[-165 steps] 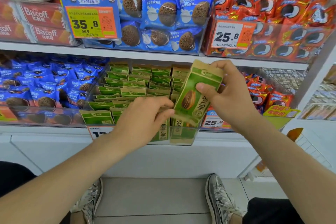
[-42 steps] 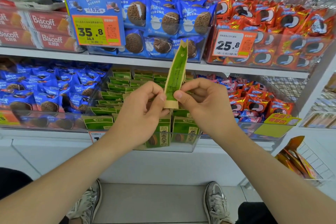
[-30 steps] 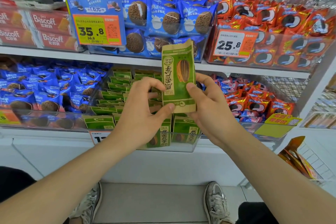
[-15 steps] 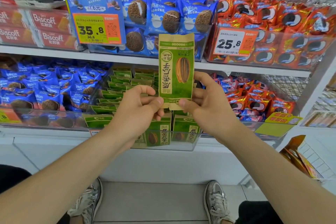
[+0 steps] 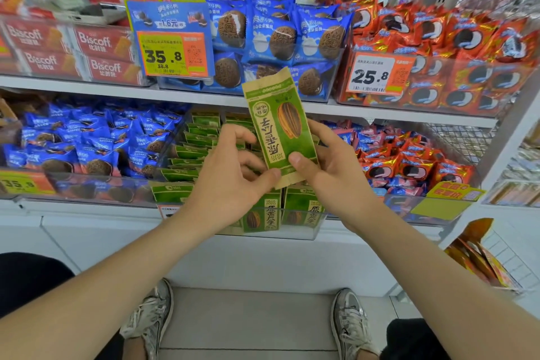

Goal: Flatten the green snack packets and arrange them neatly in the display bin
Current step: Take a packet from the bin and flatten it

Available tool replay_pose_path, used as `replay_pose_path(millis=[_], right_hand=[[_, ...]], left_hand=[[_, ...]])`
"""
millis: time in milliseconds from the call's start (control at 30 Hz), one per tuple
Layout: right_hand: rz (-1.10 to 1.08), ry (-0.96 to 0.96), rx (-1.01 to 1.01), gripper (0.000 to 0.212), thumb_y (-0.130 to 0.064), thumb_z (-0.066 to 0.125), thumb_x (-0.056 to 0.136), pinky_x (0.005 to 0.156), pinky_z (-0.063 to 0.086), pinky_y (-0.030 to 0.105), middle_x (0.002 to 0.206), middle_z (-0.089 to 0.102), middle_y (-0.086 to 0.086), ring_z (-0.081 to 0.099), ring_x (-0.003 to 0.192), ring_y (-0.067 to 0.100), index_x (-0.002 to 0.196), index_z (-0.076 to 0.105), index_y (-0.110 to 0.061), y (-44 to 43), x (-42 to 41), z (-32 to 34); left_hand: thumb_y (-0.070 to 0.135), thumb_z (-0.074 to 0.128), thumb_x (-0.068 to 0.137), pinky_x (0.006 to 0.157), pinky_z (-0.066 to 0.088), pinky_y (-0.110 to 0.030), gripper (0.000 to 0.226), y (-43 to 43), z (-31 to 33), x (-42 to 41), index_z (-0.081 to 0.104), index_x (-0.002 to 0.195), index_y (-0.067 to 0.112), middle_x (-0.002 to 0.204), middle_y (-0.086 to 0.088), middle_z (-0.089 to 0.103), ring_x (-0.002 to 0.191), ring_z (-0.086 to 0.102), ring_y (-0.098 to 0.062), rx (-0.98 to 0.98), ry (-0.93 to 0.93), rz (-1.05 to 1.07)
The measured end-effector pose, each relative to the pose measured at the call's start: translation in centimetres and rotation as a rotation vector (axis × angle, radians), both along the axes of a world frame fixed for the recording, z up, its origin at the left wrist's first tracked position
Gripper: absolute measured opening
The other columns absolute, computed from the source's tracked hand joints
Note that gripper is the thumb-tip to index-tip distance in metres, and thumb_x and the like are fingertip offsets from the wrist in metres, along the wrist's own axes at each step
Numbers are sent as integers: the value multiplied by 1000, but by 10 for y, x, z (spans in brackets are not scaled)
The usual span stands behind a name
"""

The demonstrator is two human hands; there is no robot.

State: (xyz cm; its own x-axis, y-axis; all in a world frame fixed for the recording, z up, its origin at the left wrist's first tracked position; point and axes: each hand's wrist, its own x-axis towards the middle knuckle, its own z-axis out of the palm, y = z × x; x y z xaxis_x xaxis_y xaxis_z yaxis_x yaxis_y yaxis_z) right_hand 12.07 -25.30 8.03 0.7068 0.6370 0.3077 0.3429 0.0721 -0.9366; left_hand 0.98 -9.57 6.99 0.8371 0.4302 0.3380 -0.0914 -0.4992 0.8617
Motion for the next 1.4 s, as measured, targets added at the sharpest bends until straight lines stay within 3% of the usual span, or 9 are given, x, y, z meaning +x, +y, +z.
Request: replay_pose_path(millis=[167, 333, 433, 533, 667, 733, 900, 1300, 1400], right_hand=[[-67, -316, -170, 42, -7, 73, 98, 92, 63, 42, 116, 78, -9, 75, 104, 8, 138, 65, -20, -6, -10, 1], [6, -411, -224, 36, -11, 76, 96, 97, 60, 45, 113, 78, -9, 73, 108, 7, 131, 69, -18, -9, -24, 8], [-160, -242, 38, 33, -9, 77, 96, 78, 63, 52, 89, 79, 5, 78, 85, 23, 125, 66, -16, 6, -31, -3], [-344, -113, 229, 30, -8, 80, 93, 61, 56, 36, 71, 72, -3, 71, 67, 13, 118, 64, -9, 28, -30, -16], [-460, 76, 346, 37, -17, 83, 92, 72, 61, 35, 97, 77, 13, 77, 85, 24, 122, 62, -10, 58, -9, -16], [-465, 194, 345, 32, -24, 79, 97, 76, 62, 41, 102, 77, 16, 76, 89, 29, 122, 64, -11, 70, 1, -11], [-410, 167, 130, 17, -23, 65, 103, 61, 49, 41, 78, 70, 19, 58, 69, 20, 102, 76, -10, 81, -7, -1], [209, 449, -495, 39, -5, 59, 104, 87, 62, 37, 111, 79, 3, 76, 98, 17, 139, 57, -23, 110, -75, 159], [229, 523, -639, 38, -10, 65, 102, 84, 63, 34, 112, 77, 3, 76, 100, 13, 136, 53, -21, 122, -110, 208]], left_hand=[[32, 93, 75, 106, 50, -44, 82, 13, 6, -22, 45, 140, 17, 138, -3, 42, 127, 50, -20, 557, -239, 215], [67, 75, 82, 119, 24, -55, 82, 11, 19, -42, 48, 148, 28, 145, 3, 56, 140, 44, -25, 1012, 22, 116], [69, 76, 81, 105, 44, -45, 72, 8, 18, -36, 49, 135, 30, 128, 9, 66, 116, 62, -20, 796, 101, 104], [59, 80, 84, 86, 56, -41, 58, 17, 15, -17, 56, 127, 29, 112, 14, 70, 102, 67, -12, 514, 38, 58], [37, 76, 96, 89, 51, -18, 33, 37, 17, 13, 63, 123, 21, 109, 15, 72, 103, 66, 2, 295, -46, 24], [30, 70, 102, 90, 55, -26, 25, 44, 22, 24, 62, 123, 19, 110, 13, 73, 103, 68, -1, 166, -45, 15], [24, 62, 104, 79, 52, -27, 15, 53, 37, 28, 60, 116, 15, 101, 10, 70, 89, 68, -6, -71, -6, 47], [12, 77, 97, 93, 59, -39, 12, 75, 181, -76, 68, 103, 18, 114, -13, 77, 101, 74, -24, -827, 442, 473], [10, 79, 95, 70, 61, -26, 18, 71, 231, -123, 66, 108, 11, 100, -10, 76, 81, 72, -18, -936, 451, 636]])
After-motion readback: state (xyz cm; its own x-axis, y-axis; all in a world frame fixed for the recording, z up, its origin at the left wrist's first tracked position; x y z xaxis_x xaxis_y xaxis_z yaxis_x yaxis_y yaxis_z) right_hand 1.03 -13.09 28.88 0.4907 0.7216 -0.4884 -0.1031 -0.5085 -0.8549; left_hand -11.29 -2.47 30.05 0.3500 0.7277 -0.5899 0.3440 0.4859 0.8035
